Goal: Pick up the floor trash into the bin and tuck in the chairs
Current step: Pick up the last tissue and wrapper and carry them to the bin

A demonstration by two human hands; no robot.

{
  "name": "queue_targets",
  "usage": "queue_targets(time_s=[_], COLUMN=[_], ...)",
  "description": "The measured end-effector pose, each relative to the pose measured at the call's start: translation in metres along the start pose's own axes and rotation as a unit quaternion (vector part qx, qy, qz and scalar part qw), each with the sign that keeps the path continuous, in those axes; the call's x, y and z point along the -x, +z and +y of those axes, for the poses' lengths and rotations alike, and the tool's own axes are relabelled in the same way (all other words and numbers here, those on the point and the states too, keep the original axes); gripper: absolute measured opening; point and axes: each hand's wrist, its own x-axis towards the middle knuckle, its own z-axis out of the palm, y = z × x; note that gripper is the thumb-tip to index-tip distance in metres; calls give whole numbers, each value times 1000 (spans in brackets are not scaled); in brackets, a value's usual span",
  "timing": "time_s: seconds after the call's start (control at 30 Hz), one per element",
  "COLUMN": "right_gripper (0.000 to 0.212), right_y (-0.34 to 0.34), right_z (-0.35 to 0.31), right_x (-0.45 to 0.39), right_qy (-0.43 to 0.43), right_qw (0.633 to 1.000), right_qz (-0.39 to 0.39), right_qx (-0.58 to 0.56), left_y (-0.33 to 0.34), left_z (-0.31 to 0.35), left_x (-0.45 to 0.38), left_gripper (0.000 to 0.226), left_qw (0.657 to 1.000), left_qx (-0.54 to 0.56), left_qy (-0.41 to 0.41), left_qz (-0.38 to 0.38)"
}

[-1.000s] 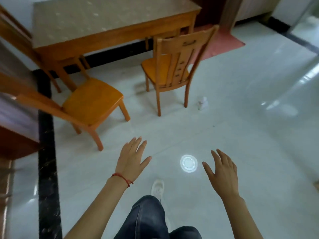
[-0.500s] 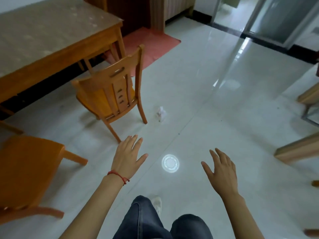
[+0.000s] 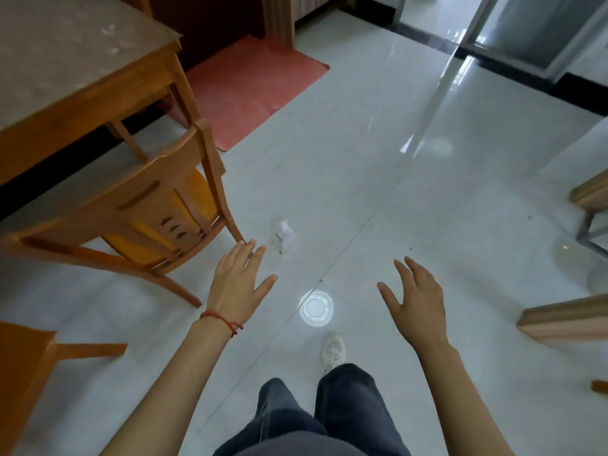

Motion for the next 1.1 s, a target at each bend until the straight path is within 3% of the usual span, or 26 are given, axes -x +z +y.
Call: queue_targets(time_s=[0.33,0.7,0.93,1.1], right_gripper=[55,51,57,61], right_y=[-6,31,49,75], right_z=[9,-49,-94,-121], right_x=[-184,-389,-488,-550], right_qy=[-71,-148,-218,-297], right_qw=[996,981,960,925], right_qz=[-55,-127,-173,-236], right_qx=[-8,6,26,35], left_y=[5,23,19,24], left_z=[11,-34,-62,-76], left_x=[-139,-300,-364,-394], left_gripper=[60,57,77,80], left_qw=[996,986,976,957], left_qx=[28,55,68,80], left_qy=[-89,-149,-203,-278], left_qz=[-13,-44,-39,-15])
